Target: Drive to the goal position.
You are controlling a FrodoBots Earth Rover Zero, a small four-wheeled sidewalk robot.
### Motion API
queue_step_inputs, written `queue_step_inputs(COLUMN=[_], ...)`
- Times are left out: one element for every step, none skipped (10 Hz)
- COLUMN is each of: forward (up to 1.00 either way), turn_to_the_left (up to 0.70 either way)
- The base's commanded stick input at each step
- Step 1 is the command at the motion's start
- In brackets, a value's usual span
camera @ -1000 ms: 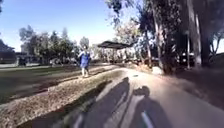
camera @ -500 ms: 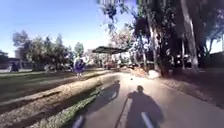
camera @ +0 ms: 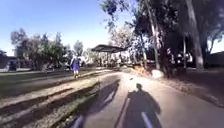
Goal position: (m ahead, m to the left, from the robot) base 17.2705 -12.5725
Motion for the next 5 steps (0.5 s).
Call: queue_step_inputs(forward=[0.99, 0.98, 0.99, 0.99, 0.99], turn_to_the_left=[0.00, 0.00, 0.00, 0.00, 0.00])
